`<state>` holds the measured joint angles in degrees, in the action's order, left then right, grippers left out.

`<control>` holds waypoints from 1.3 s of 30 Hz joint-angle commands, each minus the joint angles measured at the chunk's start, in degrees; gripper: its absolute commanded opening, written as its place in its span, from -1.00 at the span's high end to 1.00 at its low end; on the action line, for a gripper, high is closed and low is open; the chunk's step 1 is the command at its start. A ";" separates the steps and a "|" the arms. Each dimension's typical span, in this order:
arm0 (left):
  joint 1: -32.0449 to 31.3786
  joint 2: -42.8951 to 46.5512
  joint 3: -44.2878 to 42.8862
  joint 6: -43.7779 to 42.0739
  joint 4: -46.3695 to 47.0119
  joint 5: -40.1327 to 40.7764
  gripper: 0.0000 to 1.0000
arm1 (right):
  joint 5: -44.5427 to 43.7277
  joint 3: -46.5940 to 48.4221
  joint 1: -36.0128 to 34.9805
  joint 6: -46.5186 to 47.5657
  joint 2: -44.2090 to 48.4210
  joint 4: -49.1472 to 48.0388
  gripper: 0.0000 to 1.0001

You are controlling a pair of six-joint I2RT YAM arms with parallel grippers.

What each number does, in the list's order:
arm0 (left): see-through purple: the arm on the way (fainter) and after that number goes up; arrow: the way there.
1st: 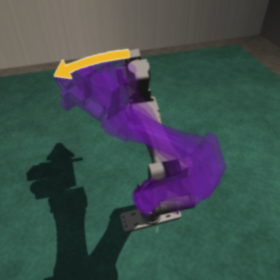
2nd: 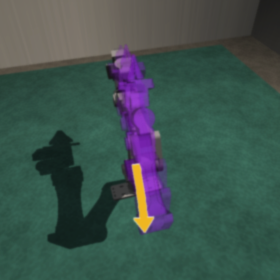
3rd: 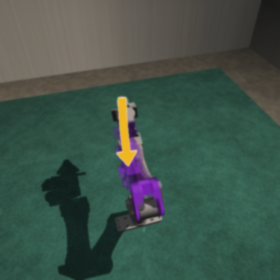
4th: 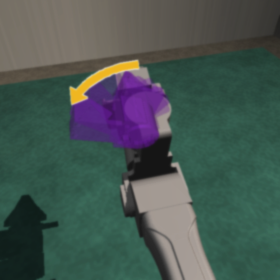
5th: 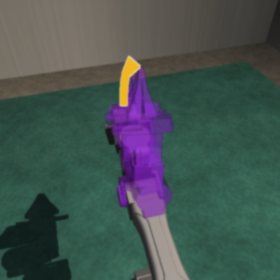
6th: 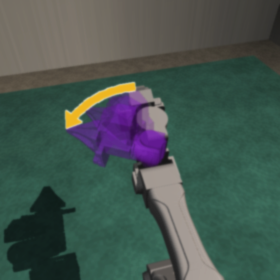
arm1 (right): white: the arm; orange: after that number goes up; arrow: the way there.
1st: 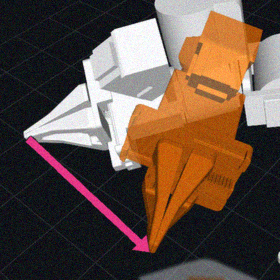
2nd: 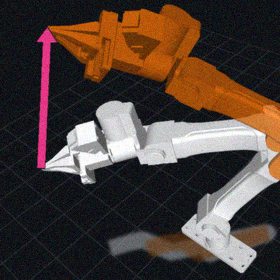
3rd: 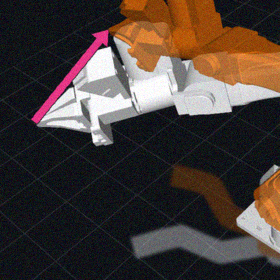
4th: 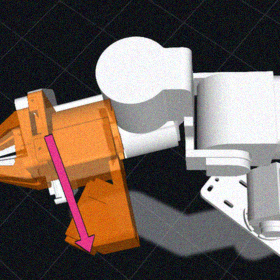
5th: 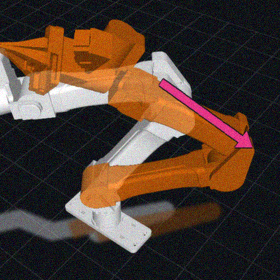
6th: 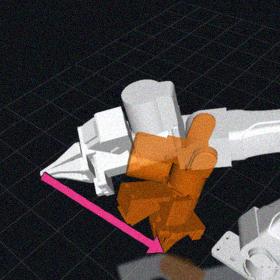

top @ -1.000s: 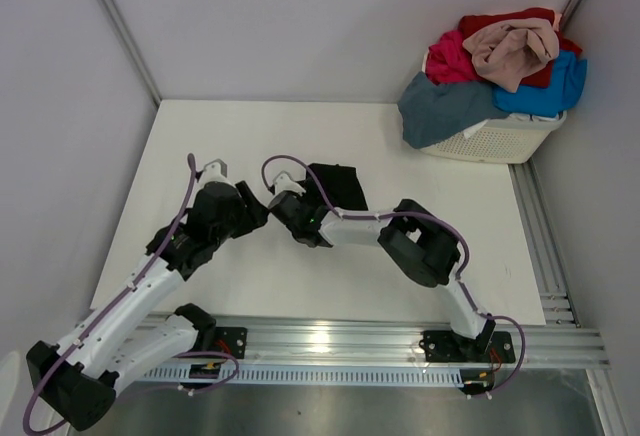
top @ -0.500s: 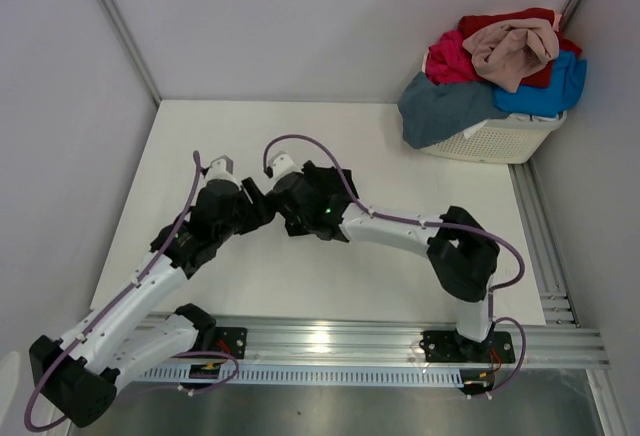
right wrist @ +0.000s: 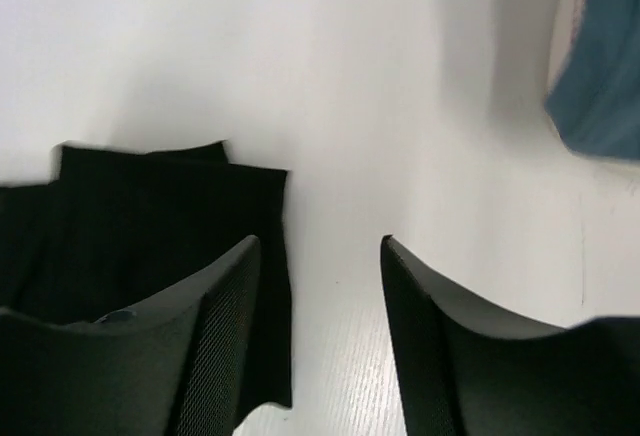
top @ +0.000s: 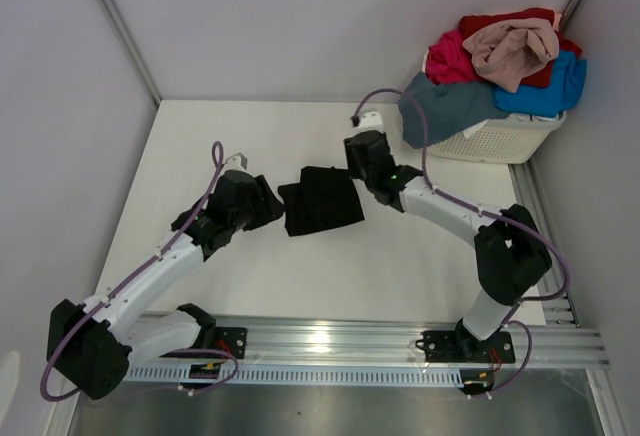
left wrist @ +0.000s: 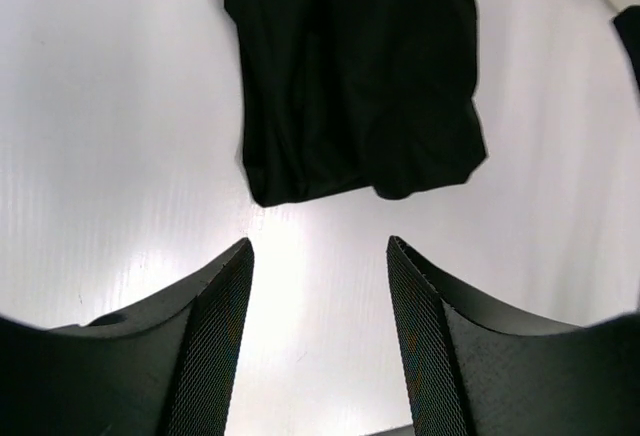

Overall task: Fold and stack the t-shirts
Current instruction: Fold the long partially folded tshirt into a neat square, then smooth out wrinkles on the folded tshirt

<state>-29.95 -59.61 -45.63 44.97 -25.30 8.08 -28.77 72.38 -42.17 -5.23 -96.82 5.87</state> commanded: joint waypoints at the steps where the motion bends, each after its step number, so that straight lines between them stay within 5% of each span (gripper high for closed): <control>1: 0.86 -2.25 -0.16 0.02 0.07 0.89 -0.20 | 11.26 -6.17 7.09 -11.00 1.01 -4.27 -0.14; 9: 1.21 -4.46 -0.78 0.82 -0.46 0.10 -0.17 | 44.55 -20.25 22.91 -27.36 -0.91 -25.89 -0.25; 13: 1.21 -4.02 0.27 1.35 0.25 -0.78 -0.17 | 64.15 -24.91 27.31 -38.25 -8.29 -45.16 -0.35; 18: 1.22 -4.02 0.10 1.35 -0.19 -0.96 -0.17 | 71.48 -28.52 28.37 -48.55 -17.52 -61.30 -0.41; 26: 1.30 -4.11 0.63 1.43 0.34 -1.13 -0.17 | 76.14 -30.02 25.66 -53.22 -24.30 -67.92 -0.37; 30: 1.30 -5.07 0.19 1.44 0.86 -1.57 -0.17 | 74.84 -28.09 21.26 -48.83 -23.77 -60.22 -0.10; 37: 1.30 -6.57 -0.60 1.61 1.04 -2.54 -0.16 | 70.44 -23.43 18.36 -36.80 -18.25 -44.38 0.99; 39: 1.30 -6.65 -0.60 1.52 1.04 -2.63 -0.16 | 69.12 -23.07 17.66 -34.33 -16.66 -39.55 1.00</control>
<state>-29.21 -66.13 -45.39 45.63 -25.71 6.33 43.33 47.16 -23.83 -47.11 -118.06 -42.33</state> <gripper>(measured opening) 0.582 0.020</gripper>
